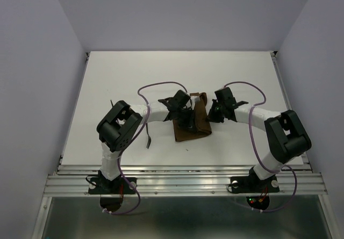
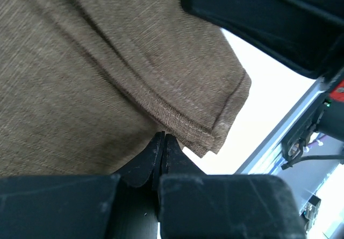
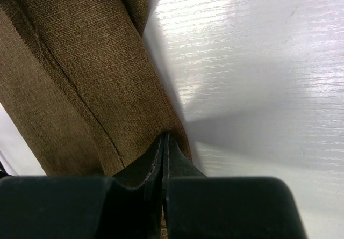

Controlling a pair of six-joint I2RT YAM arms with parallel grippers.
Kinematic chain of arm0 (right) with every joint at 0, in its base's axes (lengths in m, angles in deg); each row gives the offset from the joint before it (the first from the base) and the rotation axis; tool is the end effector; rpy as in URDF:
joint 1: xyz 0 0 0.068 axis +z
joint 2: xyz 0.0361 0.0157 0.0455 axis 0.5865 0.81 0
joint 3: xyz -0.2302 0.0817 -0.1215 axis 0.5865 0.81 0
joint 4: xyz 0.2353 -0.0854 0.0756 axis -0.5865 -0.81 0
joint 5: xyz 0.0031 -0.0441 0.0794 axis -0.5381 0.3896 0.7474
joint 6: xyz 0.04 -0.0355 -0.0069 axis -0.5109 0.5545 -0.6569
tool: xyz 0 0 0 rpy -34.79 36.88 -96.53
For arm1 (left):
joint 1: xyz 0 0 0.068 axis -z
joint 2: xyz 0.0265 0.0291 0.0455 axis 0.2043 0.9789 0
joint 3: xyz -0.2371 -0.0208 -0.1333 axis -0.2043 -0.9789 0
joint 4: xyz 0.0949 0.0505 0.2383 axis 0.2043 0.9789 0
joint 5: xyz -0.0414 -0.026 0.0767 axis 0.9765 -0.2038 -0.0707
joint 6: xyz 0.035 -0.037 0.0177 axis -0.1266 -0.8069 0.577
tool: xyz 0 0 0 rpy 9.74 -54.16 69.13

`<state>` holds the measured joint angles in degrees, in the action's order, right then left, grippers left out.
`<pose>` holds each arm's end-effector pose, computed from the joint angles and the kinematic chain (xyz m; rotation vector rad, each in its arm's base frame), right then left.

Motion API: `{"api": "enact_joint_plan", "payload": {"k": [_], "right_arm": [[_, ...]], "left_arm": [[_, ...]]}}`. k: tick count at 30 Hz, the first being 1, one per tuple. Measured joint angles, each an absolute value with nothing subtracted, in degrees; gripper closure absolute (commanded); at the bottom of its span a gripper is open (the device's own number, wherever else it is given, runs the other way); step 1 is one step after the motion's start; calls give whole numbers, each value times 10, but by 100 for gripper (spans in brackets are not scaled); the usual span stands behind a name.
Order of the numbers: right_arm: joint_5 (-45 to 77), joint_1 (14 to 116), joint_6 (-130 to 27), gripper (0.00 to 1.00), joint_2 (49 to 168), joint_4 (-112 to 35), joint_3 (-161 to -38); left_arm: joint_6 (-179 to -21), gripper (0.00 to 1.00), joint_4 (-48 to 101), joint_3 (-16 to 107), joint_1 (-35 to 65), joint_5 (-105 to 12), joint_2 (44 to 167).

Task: Fold the napkin into a case and place the utensils inside
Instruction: Fold the lower triangle-folded napkin at the center of the board.

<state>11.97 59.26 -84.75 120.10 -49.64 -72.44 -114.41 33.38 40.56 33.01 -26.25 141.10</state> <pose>0.2858 0.1257 0.1598 0.3538 2.5948 0.4899 0.2743 -0.2963 0.1573 0.6654 2.5272 -1.1169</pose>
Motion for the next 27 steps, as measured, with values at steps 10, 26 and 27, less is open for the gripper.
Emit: {"api": "enact_joint_plan", "payload": {"k": [10, 26, 27], "right_arm": [[120, 600, -852, 99, 1163, -506, -724], [127, 653, -869, 99, 1189, -500, -719], [127, 659, -870, 99, 1192, -499, -719]], "left_arm": [[-1142, 100, 328, 422, 332, -247, 1439], [-1133, 100, 324, 424, 332, -240, 1443], [-1133, 100, 324, 424, 332, -240, 1443]]}}
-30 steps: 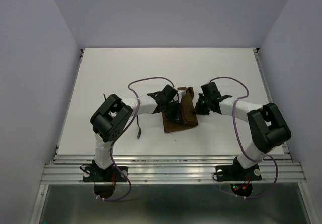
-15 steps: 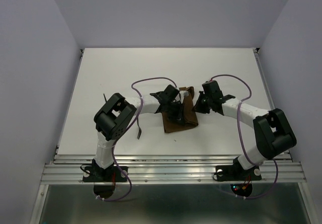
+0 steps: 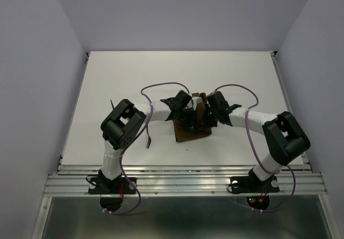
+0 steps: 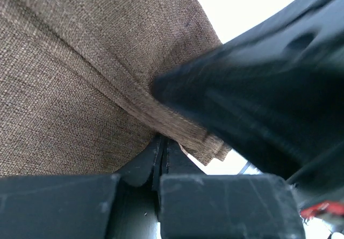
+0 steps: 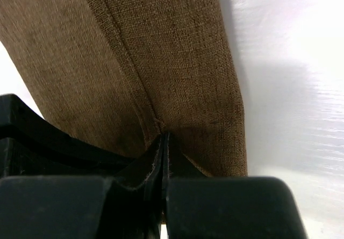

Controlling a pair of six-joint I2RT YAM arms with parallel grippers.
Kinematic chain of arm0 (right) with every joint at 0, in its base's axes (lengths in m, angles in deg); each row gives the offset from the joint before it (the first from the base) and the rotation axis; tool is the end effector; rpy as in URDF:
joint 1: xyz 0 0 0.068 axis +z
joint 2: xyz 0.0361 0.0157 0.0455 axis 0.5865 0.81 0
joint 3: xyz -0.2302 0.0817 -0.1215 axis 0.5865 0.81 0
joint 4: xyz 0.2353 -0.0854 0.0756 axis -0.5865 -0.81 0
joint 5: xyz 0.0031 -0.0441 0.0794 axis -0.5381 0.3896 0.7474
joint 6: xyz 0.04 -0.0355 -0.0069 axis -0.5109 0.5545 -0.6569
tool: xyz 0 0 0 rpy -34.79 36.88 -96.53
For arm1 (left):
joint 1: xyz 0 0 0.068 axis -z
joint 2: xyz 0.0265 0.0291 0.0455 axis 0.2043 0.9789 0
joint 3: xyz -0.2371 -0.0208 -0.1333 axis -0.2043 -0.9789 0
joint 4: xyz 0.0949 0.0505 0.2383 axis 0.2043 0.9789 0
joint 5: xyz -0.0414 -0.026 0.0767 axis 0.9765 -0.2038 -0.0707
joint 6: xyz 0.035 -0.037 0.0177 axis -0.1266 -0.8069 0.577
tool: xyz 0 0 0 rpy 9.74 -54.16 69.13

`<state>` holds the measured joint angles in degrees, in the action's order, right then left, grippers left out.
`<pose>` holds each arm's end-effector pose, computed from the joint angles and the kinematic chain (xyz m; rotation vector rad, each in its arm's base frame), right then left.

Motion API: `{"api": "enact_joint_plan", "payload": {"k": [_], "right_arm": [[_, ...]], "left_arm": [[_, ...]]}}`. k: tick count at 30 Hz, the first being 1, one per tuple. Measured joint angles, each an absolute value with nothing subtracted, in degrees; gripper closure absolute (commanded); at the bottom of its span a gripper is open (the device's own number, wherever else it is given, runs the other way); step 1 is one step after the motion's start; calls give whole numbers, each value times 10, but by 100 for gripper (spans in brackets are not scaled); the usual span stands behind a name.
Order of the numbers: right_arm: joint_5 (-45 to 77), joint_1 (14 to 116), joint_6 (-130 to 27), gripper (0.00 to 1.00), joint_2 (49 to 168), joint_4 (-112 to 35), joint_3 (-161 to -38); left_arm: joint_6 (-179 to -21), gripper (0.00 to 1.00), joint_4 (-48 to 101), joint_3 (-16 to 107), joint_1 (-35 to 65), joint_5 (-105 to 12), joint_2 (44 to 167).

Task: Fold the napkin into a case and place the utensils inside
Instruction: Fold the lower triangle-folded napkin at the center of the board.

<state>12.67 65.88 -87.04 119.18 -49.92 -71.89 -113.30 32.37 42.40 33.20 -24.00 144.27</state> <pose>0.2663 0.1565 0.1615 0.2527 2.6298 0.5579 0.2793 -0.3048 0.1468 0.7138 2.5212 -1.1556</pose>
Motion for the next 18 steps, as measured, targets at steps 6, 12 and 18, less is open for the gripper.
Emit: {"api": "enact_joint_plan", "payload": {"k": [6, 12, 18], "right_arm": [[127, 674, -874, 99, 1198, -498, -719], [119, 677, -878, 99, 1204, -495, -720], [115, 677, -882, 99, 1211, -478, -718]], "left_arm": [[-1131, 100, 323, 424, 332, -240, 1443], [-1129, 100, 323, 424, 332, -239, 1443], [-1127, 100, 334, 424, 332, -244, 1438]]}}
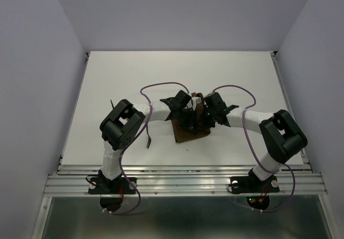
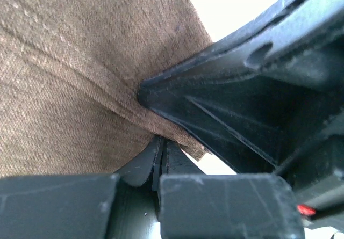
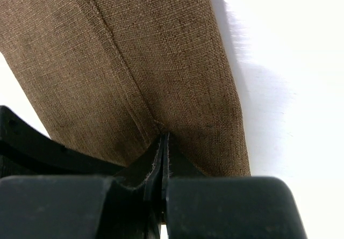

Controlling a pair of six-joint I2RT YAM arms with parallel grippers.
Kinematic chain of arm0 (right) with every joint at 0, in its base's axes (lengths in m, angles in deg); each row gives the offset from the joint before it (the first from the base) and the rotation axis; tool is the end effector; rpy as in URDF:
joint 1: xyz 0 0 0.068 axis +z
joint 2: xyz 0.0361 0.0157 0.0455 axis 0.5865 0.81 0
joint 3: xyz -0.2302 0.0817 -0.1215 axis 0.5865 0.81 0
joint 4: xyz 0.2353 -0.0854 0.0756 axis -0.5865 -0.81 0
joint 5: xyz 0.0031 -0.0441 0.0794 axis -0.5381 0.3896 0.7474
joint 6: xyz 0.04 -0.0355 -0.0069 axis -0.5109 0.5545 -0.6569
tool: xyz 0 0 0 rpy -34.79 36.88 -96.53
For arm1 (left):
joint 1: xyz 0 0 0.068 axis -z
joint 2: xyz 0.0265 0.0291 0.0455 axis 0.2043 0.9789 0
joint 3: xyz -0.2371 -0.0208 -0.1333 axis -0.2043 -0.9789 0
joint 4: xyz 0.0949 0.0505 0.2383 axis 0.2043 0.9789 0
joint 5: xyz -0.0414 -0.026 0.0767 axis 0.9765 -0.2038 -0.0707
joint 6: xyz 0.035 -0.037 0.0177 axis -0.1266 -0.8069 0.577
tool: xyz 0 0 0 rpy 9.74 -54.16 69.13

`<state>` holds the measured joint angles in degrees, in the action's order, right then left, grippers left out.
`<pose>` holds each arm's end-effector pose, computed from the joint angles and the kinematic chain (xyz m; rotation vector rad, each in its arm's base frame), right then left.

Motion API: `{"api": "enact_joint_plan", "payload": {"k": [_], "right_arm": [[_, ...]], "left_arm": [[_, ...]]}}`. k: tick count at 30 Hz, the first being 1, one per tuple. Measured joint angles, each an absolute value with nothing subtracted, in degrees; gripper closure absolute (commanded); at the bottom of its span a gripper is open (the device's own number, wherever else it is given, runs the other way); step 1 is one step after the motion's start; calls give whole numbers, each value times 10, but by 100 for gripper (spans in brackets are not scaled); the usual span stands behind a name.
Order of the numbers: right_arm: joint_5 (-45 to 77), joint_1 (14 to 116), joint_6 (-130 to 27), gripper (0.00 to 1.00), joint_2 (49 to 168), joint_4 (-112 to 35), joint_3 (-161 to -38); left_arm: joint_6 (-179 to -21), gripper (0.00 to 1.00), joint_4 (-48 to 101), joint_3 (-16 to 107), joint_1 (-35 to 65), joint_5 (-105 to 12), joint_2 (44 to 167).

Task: Fold the napkin into a case and place the utensils inside
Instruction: Fold the lower triangle-folded napkin at the center of the board.

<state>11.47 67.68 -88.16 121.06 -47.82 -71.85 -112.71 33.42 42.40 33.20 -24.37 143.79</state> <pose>0.2656 0.1666 0.1540 0.2452 2.6269 0.5532 0.2783 -0.3035 0.1488 0.7214 2.5258 -1.1407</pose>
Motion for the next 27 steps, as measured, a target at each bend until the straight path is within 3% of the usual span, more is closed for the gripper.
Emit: {"api": "enact_joint_plan", "payload": {"k": [15, 27], "right_arm": [[115, 679, -881, 99, 1213, -465, -716], [115, 679, -881, 99, 1213, -465, -716]], "left_arm": [[-1126, 100, 368, 439, 261, -231, 1375], [-1163, 100, 329, 502, 261, -237, 1449]]}}
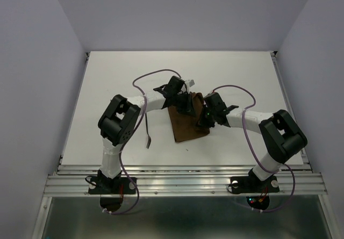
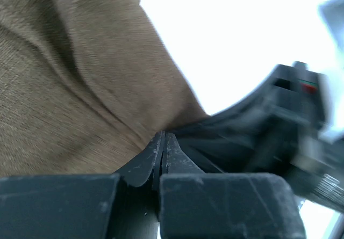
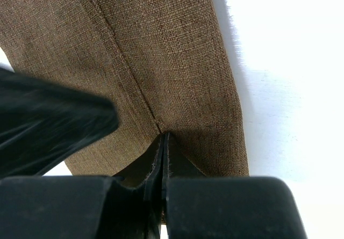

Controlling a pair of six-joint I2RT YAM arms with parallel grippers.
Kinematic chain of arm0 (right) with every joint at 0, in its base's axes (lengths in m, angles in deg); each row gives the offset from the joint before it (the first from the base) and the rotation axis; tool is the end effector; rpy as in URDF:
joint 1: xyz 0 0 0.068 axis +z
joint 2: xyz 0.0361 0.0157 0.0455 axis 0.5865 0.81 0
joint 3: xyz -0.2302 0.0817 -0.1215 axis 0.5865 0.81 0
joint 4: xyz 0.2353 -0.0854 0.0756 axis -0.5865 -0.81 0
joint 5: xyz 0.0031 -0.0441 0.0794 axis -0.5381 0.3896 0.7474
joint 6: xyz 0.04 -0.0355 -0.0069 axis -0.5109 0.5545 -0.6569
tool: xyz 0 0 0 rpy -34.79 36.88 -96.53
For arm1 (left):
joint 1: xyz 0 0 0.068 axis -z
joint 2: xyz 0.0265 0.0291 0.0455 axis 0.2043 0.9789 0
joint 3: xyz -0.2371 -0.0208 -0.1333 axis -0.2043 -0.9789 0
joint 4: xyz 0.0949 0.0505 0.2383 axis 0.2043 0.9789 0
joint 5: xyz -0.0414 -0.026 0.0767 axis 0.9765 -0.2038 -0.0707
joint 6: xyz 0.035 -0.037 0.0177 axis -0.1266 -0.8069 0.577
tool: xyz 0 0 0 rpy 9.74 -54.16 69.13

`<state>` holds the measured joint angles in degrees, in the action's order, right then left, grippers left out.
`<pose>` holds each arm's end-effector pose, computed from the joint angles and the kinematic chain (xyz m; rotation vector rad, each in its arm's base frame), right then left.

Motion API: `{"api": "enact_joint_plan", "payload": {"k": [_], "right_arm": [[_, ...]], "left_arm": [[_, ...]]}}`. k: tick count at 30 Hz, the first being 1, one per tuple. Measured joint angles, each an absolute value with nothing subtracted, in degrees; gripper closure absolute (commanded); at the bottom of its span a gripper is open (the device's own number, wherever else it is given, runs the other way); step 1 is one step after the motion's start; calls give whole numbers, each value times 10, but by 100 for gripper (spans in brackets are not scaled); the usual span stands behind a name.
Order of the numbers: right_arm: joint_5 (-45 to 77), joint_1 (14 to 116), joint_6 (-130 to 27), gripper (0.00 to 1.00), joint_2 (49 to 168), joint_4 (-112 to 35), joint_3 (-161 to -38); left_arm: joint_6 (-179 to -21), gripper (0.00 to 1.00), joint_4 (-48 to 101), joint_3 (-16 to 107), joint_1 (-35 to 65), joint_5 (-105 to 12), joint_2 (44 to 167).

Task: Fold the napkin into a case and place the utensils inside
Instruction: Fold the lower triangle-folded napkin at the center of the board, then smooth out the 2/3-rectangle-folded napkin at the center of the board.

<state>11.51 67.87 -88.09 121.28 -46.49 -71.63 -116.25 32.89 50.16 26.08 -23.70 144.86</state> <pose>0.2662 0.1682 0.1533 0.2371 2.6135 0.5653 0.3349 -0.2837 0.1824 0.5112 2.4261 -1.1736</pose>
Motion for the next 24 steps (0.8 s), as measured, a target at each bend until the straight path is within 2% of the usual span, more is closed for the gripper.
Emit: {"api": "enact_joint_plan", "payload": {"k": [6, 17, 24], "right_arm": [[115, 679, -881, 99, 1212, -465, -716], [87, 679, -882, 99, 1099, -497, -650], [87, 679, -890, 99, 1097, -471, -604]], "left_arm": [[-1168, 100, 343, 532, 260, -245, 1512], [-1159, 100, 356, 550, 261, -262, 1518], [-1159, 100, 356, 550, 261, -261, 1518]]}}
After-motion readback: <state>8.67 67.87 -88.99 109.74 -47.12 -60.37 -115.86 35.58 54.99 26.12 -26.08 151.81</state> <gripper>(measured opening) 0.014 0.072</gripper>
